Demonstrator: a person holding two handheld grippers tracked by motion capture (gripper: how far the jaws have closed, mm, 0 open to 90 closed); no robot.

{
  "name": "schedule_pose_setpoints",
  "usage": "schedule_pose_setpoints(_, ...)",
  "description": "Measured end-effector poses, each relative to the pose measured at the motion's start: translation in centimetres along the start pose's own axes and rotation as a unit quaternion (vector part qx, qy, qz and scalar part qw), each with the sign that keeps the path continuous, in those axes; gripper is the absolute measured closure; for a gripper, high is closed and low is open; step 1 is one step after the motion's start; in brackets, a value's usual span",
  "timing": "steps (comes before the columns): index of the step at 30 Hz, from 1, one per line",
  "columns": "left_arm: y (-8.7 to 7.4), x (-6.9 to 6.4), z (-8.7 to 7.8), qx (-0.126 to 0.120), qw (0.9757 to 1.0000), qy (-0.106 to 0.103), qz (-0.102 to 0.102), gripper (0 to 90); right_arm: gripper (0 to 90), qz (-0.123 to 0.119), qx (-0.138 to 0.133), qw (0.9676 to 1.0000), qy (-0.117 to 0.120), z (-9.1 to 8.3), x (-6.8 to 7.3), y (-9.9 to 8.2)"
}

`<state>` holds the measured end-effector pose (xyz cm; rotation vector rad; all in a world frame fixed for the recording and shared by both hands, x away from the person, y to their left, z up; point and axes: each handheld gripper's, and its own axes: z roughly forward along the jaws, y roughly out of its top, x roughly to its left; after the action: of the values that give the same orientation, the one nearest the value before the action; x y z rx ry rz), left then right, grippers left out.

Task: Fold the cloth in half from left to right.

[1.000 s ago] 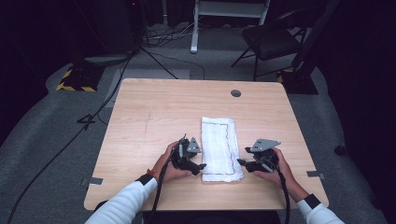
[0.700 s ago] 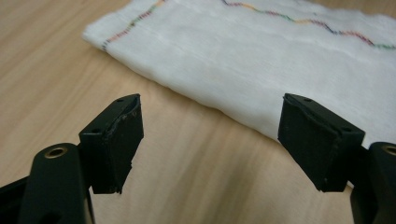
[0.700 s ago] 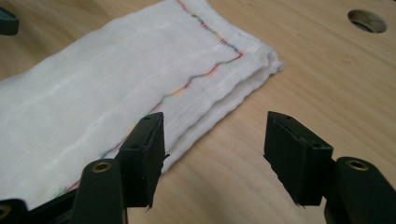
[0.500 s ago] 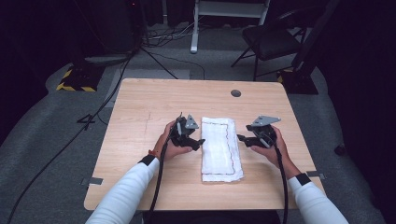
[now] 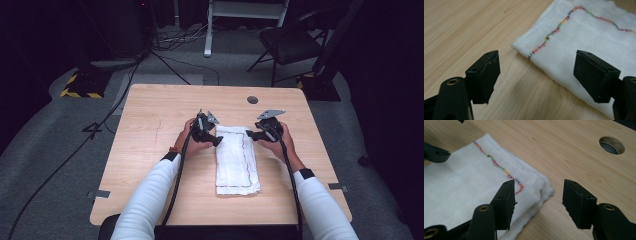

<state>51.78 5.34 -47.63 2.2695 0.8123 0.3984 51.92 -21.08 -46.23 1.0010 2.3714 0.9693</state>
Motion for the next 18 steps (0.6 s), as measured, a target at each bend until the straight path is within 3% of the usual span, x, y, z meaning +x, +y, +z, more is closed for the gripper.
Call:
schedule_pose_setpoints(7,0.4,0.7,1.6,0.010,0.9997,0.010,-0.020,22.8,45.0,0.013,0.014,0.9998,0.003,1.5,-0.3,0.5)
schedule_pose_setpoints(12,0.2,1.4,2.4,0.005,0.9985,0.000,-0.055,22.3,46.2,0.027,0.020,0.9994,0.011,2.3,-0.5,0.4)
schedule_pose_setpoints(18,0.2,1.3,3.0,0.012,0.9987,-0.001,-0.049,20.9,44.3,0.034,0.024,0.9991,0.012,2.9,-0.7,0.1)
